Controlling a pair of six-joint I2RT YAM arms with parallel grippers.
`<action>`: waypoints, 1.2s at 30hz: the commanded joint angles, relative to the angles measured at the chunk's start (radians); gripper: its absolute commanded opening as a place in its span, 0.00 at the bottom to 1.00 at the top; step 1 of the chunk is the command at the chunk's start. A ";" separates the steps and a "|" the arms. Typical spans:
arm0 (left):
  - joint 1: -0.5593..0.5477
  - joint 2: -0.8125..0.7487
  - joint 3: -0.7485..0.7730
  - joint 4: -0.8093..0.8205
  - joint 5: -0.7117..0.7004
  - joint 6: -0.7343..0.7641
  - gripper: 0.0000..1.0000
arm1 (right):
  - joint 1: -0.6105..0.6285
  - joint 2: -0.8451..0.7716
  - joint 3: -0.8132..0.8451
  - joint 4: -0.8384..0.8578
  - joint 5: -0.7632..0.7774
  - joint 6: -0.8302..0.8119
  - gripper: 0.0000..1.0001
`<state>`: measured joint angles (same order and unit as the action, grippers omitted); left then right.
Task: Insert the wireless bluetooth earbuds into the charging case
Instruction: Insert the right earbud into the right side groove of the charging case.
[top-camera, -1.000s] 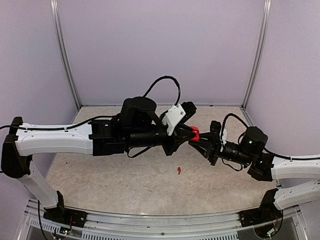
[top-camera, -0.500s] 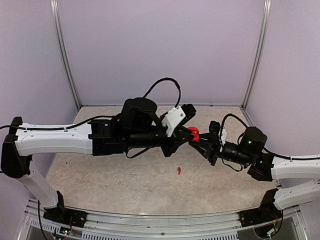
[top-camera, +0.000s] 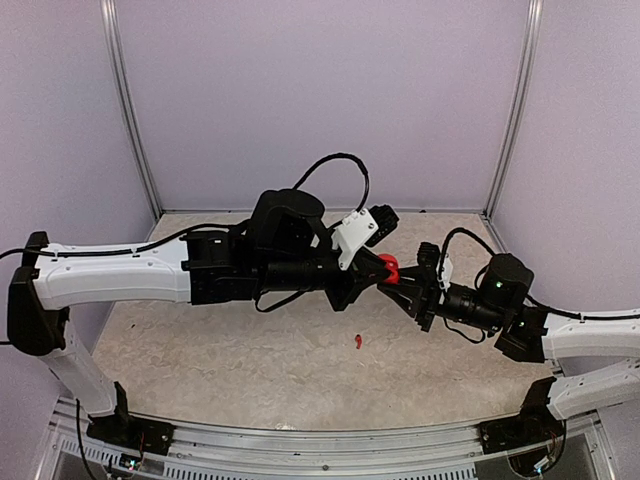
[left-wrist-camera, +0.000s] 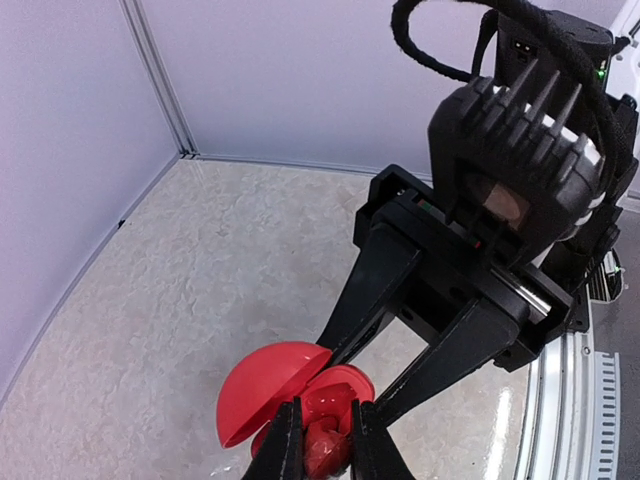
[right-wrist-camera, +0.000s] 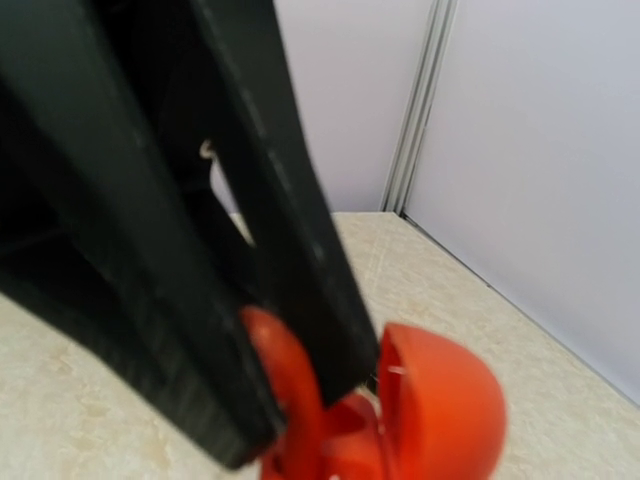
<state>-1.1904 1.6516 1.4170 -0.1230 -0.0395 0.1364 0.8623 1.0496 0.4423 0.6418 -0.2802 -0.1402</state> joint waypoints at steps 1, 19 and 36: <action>0.020 0.052 0.033 -0.088 -0.035 -0.016 0.06 | 0.032 -0.006 0.021 0.075 -0.052 -0.021 0.00; 0.087 0.021 0.046 -0.160 0.091 -0.109 0.05 | 0.039 -0.012 0.024 0.040 -0.031 -0.071 0.00; 0.056 0.111 0.114 -0.244 0.013 -0.086 0.07 | 0.047 0.018 0.026 0.121 -0.062 0.012 0.00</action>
<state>-1.1435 1.7157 1.5219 -0.3130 0.0616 0.0460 0.8814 1.0851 0.4423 0.5953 -0.2508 -0.1585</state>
